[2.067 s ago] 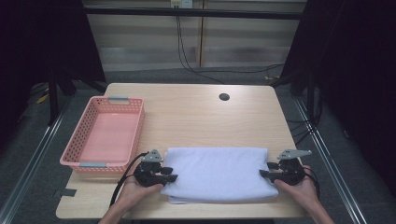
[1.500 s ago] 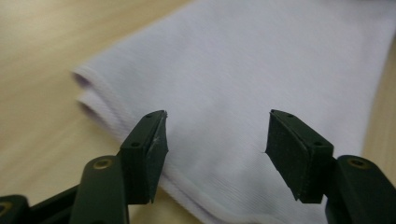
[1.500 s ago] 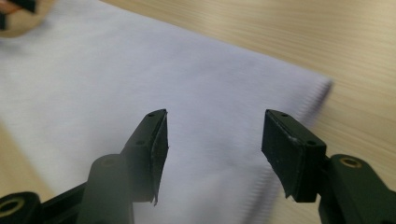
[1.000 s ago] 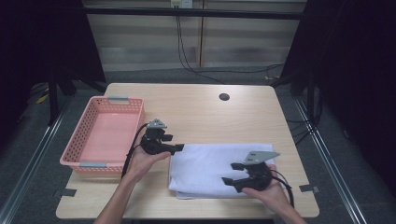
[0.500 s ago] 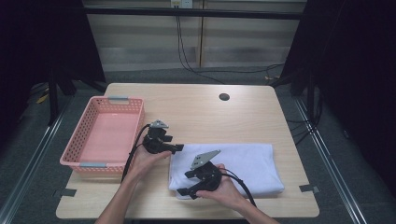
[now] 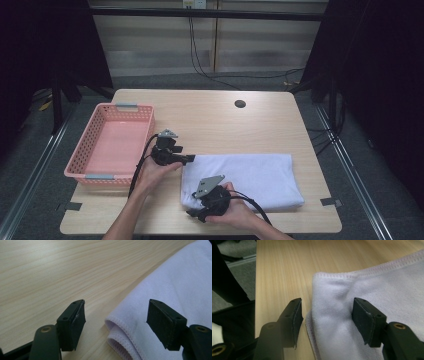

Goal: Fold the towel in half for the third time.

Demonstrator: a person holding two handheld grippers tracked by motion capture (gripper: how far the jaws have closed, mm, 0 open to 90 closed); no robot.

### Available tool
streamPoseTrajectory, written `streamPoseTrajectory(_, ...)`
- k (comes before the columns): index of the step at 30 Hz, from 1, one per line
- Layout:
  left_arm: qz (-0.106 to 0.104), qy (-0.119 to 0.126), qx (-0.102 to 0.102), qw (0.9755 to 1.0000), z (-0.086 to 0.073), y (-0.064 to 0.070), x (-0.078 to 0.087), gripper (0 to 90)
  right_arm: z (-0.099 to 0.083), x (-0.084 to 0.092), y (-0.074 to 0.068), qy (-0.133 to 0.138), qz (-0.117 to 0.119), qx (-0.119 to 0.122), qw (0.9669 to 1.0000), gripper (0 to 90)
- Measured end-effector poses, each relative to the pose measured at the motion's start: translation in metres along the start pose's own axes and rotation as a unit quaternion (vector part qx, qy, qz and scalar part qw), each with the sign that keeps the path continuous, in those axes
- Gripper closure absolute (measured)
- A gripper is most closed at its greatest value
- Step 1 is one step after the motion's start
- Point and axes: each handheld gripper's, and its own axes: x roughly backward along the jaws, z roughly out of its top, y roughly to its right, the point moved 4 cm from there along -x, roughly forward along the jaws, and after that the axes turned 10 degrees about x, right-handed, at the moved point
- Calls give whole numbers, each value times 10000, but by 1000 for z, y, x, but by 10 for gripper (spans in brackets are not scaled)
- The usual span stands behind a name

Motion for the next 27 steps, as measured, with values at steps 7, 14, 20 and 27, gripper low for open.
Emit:
streamPoseTrajectory(7,259,25,196,9995,-1,-10,-2,292,-5,3,12,135,-77,-71,9999,697)
streamPoseTrajectory(14,261,-74,132,9995,-2,-12,-6,283,-6,5,17,195,24,-533,9984,748)
streamPoseTrajectory(20,109,-189,67,9997,-5,-11,-11,288,-6,5,18,196,53,-546,9983,752)
streamPoseTrajectory(27,-142,-474,-259,9984,-11,2,-18,446,-6,5,18,195,57,-550,9983,752)
